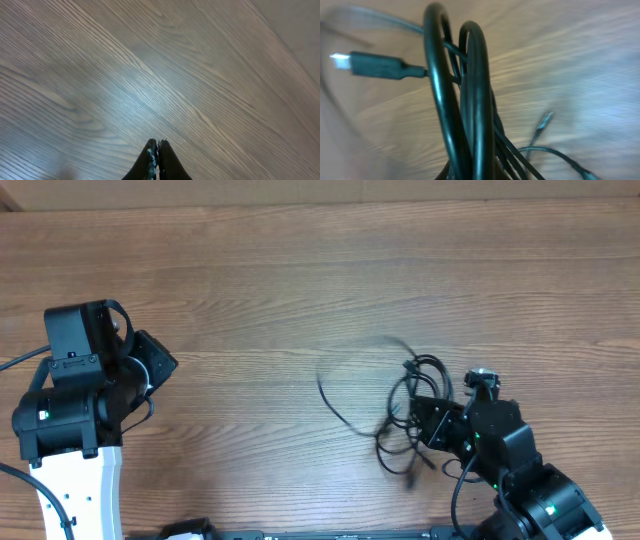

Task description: Untangle cables

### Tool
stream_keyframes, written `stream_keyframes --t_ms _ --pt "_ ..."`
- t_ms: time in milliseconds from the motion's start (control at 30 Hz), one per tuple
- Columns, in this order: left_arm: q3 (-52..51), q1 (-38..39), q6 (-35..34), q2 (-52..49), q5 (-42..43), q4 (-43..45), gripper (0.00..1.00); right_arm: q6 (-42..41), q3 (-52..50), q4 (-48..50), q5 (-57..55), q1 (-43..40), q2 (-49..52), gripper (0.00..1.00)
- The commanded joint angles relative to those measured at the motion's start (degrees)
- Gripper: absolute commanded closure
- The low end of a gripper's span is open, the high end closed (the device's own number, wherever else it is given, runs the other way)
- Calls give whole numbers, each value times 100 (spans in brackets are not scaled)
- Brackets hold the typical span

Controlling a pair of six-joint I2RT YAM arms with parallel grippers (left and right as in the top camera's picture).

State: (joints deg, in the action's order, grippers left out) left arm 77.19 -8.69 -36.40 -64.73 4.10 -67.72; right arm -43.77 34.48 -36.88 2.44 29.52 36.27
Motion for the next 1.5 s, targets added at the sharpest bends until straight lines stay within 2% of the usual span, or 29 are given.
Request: stream_keyframes --t_ms 0,100,200,367,433,600,733,833,900,1033,1100,1367,1467 --pt "74 -28 -83 -2 667 0 88 76 11 525 1069 4 -52 96" --pt "74 -26 247 -111 1646 68 81 72 11 1137 1467 4 -28 96" --pt "74 -24 1263 -240 3093 227 76 -175 11 1447 1469 2 63 96" --pt "74 -15 3185 -426 5268 26 59 -1539 11 1622 1537 0 431 96" --pt "74 42 3521 -472 5539 -146 56 -1561 9 1961 1836 2 625 96" --pt "55 321 3534 -529 5554 -297 55 -1582 9 2841 2124 2 1075 96" --pt "55 763 3460 -529 5554 -251 54 -1897 11 3364 2127 2 1451 96" --pt "55 1154 3239 -533 5324 -197 60 -1923 11 3700 2328 4 1716 96" --pt "52 1386 2476 -535 4625 -162 64 -1906 9 3976 2625 4 1836 96" --pt "52 1781 820 -535 3128 -131 53 -1875 11 4380 2887 4 1873 96" --pt "52 1978 407 -540 2879 -17 50 -1878 11 4535 2946 4 1867 96" --pt "52 2739 -192 -892 2763 352 47 -1886 11 4889 3250 4 1867 95" --pt "52 2933 -243 -1222 2680 323 50 -1886 11 5088 3438 4 1864 96"
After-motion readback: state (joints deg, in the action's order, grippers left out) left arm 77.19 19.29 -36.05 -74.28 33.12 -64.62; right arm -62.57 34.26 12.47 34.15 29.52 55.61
